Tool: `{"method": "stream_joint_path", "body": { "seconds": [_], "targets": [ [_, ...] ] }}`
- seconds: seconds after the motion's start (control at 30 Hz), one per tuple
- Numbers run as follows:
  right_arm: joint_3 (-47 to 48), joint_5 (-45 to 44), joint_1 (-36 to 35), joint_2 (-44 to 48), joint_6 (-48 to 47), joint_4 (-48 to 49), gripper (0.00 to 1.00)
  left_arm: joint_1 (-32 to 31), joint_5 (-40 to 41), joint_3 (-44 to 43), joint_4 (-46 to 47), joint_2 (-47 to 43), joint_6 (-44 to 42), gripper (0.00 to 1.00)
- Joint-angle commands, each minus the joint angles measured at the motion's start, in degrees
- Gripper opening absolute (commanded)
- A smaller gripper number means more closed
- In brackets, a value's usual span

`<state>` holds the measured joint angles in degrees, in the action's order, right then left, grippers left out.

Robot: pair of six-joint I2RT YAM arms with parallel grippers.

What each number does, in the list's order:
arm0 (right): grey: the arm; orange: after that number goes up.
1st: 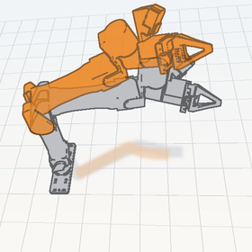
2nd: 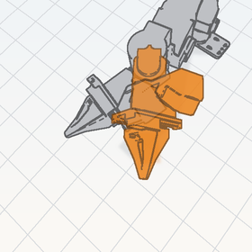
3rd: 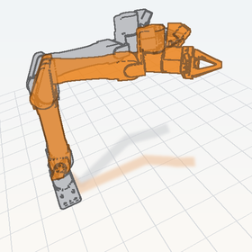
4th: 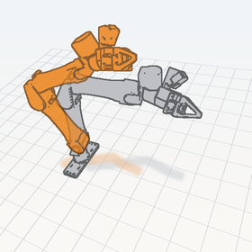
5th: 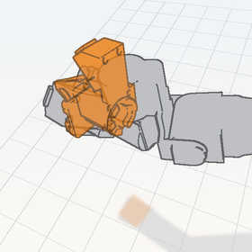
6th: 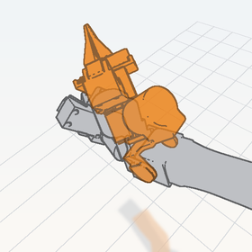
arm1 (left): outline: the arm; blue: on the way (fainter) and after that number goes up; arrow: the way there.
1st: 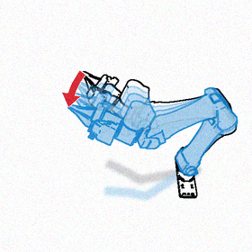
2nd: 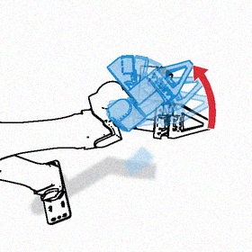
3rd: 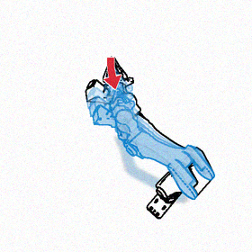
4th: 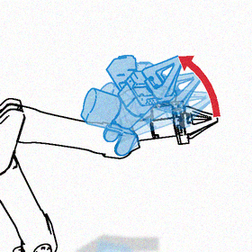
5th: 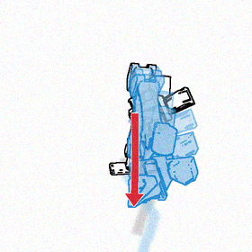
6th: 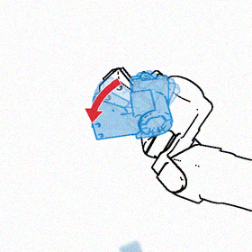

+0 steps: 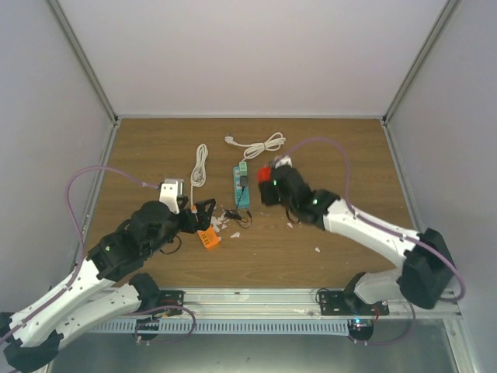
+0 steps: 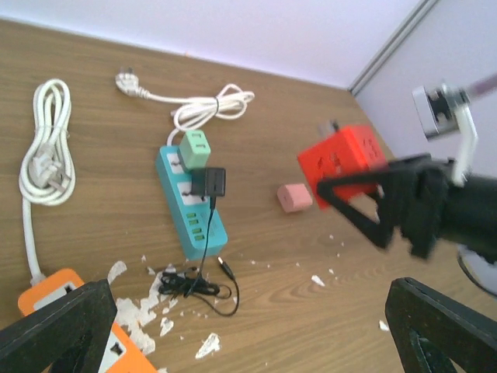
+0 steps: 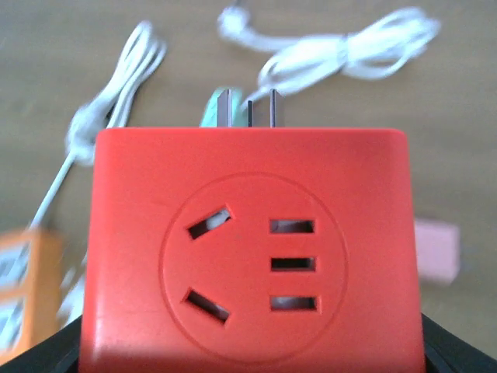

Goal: Insert the plug

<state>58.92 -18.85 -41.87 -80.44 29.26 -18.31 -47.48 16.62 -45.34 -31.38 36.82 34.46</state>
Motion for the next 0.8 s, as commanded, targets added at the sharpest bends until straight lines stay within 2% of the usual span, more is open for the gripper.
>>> {"method": "stream_joint_path", "body": {
  "seconds": [0.0, 0.1, 0.33, 0.47, 0.6, 0.77],
  "targets": [
    [-9.23, 2.17, -7.57, 6.85, 4.92, -7.09, 0.01, -0.14, -3.52, 1.13, -5.23, 0.06, 2.69, 0.99],
    [-14.06, 6.25, -11.59, 8.14, 5.34, -6.63, 0.01, -0.49, -3.67, 0.33, -6.49, -0.35, 3.95, 0.99],
    [-13.26, 3.01, -19.65, -1.94, 4.64, -7.55, 0.02, -0.5, -5.97, 2.25, -2.87, -3.67, 5.84, 0.99],
    [-13.0, 4.64, -20.7, -2.0, 2.5, -5.37, 0.1, -0.5, -7.21, 3.23, -1.5, -0.21, 5.84, 0.99],
    [-13.54, 5.49, -20.72, -1.97, 0.56, -4.04, 0.44, -0.5, -7.98, 3.12, -0.19, 4.66, 5.05, 0.99],
    [-14.06, 6.2, -20.71, -3.93, -0.23, -2.02, 0.62, -0.59, -7.5, 1.45, -0.02, 8.47, 4.16, 0.99]
  ]
}}
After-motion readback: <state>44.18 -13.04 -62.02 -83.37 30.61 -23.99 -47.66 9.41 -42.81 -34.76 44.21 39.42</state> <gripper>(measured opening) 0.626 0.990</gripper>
